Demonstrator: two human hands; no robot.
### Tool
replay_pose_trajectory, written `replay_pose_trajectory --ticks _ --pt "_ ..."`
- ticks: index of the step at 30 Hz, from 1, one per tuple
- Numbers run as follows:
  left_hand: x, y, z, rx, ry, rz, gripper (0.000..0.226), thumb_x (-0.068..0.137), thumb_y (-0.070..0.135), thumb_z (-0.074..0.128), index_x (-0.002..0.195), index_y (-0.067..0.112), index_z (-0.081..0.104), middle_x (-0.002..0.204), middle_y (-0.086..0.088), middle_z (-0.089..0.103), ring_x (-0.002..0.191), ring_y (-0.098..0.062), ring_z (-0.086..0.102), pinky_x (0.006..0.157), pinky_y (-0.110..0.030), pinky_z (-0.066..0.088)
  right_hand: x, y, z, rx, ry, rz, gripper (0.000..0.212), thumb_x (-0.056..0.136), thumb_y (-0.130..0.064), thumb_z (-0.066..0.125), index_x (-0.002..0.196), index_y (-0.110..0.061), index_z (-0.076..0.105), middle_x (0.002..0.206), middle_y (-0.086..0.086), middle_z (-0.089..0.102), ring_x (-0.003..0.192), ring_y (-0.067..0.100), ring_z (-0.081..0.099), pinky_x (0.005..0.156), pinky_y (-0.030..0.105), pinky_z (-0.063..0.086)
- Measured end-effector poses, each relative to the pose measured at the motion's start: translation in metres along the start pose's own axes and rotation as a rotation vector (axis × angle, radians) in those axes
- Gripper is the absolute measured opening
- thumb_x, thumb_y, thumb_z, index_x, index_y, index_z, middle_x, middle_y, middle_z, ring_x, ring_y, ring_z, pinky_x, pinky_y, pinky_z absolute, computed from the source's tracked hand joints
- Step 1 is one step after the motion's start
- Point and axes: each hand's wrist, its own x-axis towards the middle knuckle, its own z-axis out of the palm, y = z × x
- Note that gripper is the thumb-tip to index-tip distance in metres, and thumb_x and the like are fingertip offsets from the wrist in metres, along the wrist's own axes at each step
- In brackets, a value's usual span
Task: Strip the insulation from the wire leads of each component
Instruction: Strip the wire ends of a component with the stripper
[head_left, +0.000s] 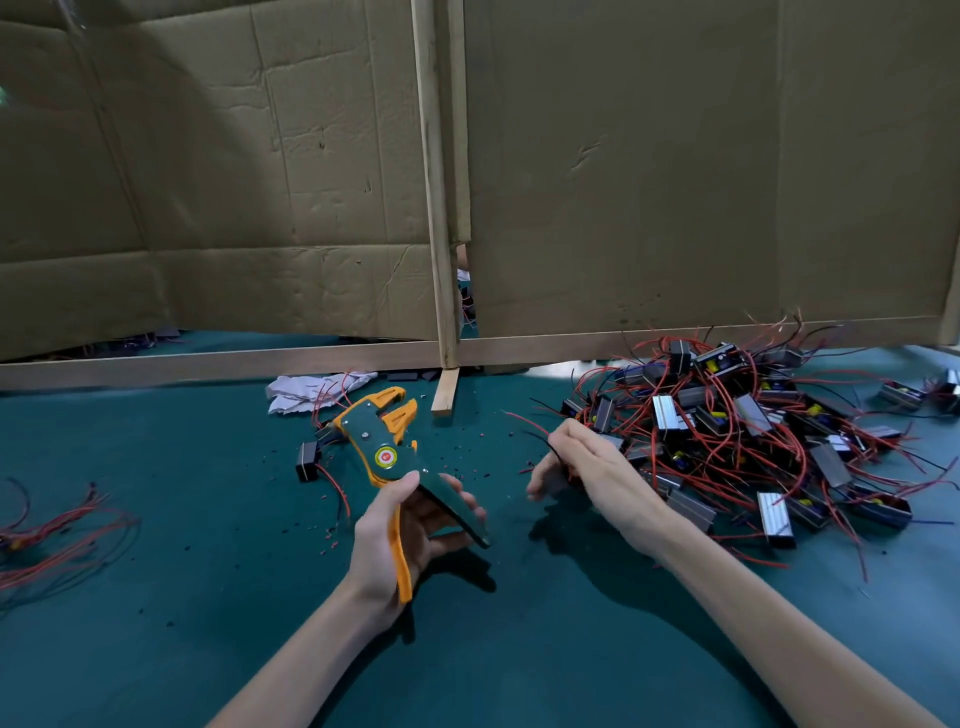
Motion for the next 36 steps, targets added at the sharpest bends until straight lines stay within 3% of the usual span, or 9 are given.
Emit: replay_pose_trajectory --ticks 7,12,14,20,21,23,27,33,36 --pt "-0.004 -0.004 0.000 0.135 -0.208 -0.202 0.046 0.070 0.041 0.062 0.086 -0.002 0.071 0.086 -0.026 0.066 0.081 -0.041 0.067 0.072 -0.045 0.056 -0.005 -0.013 -0.004 0.287 -0.093 0.023 0.024 0.090 -0.025 0.053 0.074 -0.009 0.051 0.069 0.013 0.066 0.060 0.023 0.060 0.058 0.023 0.048" --pt "-0.005 -0.005 -0.001 0.221 -0.263 -0.239 0.052 0.067 0.047 0.069 0.090 0.000 0.072 0.089 -0.025 0.068 0.085 -0.043 0.067 0.079 -0.045 0.056 -0.007 -0.017 -0.002 0.258 -0.067 0.045 0.028 0.093 -0.024 0.054 0.066 -0.014 0.053 0.062 0.009 0.063 0.056 0.018 0.057 0.052 0.020 0.044" --pt "-0.006 -0.006 -0.001 0.232 -0.285 -0.248 0.056 0.065 0.050 0.074 0.092 0.000 0.072 0.090 -0.025 0.068 0.086 -0.043 0.067 0.078 -0.044 0.056 -0.008 -0.017 -0.001 0.280 -0.071 0.033 0.029 0.090 -0.027 0.056 0.063 -0.015 0.050 0.066 0.010 0.066 0.059 0.019 0.060 0.056 0.023 0.047" --pt "-0.009 -0.007 0.001 0.302 -0.365 -0.209 0.056 0.071 0.051 0.072 0.095 0.000 0.070 0.091 -0.026 0.067 0.089 -0.045 0.065 0.087 -0.056 0.049 -0.008 -0.016 0.000 0.377 -0.164 0.020 0.038 0.099 -0.015 0.040 0.075 -0.003 0.067 0.091 0.019 0.074 0.081 0.027 0.072 0.082 0.033 0.057" --pt "-0.010 -0.007 0.001 0.311 -0.368 -0.205 0.056 0.071 0.051 0.072 0.094 0.000 0.070 0.090 -0.026 0.067 0.088 -0.045 0.066 0.087 -0.057 0.049 -0.007 -0.015 0.000 0.374 -0.170 0.027 0.038 0.099 -0.015 0.038 0.082 0.008 0.063 0.092 0.019 0.074 0.082 0.027 0.072 0.082 0.033 0.057" --pt "-0.010 -0.007 0.002 0.317 -0.365 -0.204 0.056 0.070 0.051 0.073 0.094 0.000 0.070 0.090 -0.026 0.067 0.088 -0.045 0.066 0.086 -0.057 0.049 -0.007 -0.015 0.000 0.370 -0.162 0.043 0.031 0.100 -0.014 0.037 0.092 0.010 0.055 0.092 0.018 0.074 0.082 0.026 0.072 0.082 0.035 0.057" --pt "-0.011 -0.008 0.002 0.326 -0.362 -0.211 0.054 0.072 0.050 0.072 0.093 0.000 0.069 0.090 -0.027 0.067 0.088 -0.047 0.065 0.085 -0.056 0.050 -0.009 -0.018 0.004 0.419 -0.128 0.061 0.015 0.094 -0.015 0.046 0.081 -0.007 0.045 0.085 0.019 0.073 0.073 0.025 0.071 0.074 0.035 0.059" --pt "-0.014 -0.007 0.005 0.322 -0.349 -0.208 0.053 0.072 0.048 0.072 0.090 -0.002 0.068 0.086 -0.029 0.066 0.083 -0.046 0.066 0.083 -0.058 0.050 -0.010 -0.018 0.004 0.458 -0.133 0.049 0.024 0.080 -0.021 0.058 0.063 -0.010 0.044 0.078 0.021 0.071 0.066 0.026 0.067 0.062 0.029 0.055" --pt "-0.016 -0.006 0.008 0.325 -0.310 -0.210 0.053 0.070 0.046 0.072 0.086 -0.004 0.067 0.081 -0.031 0.063 0.075 -0.044 0.065 0.078 -0.057 0.052 -0.010 -0.016 0.004 0.444 -0.150 0.039 0.020 0.080 -0.021 0.058 0.071 -0.007 0.048 0.079 0.020 0.071 0.067 0.025 0.067 0.064 0.029 0.054"
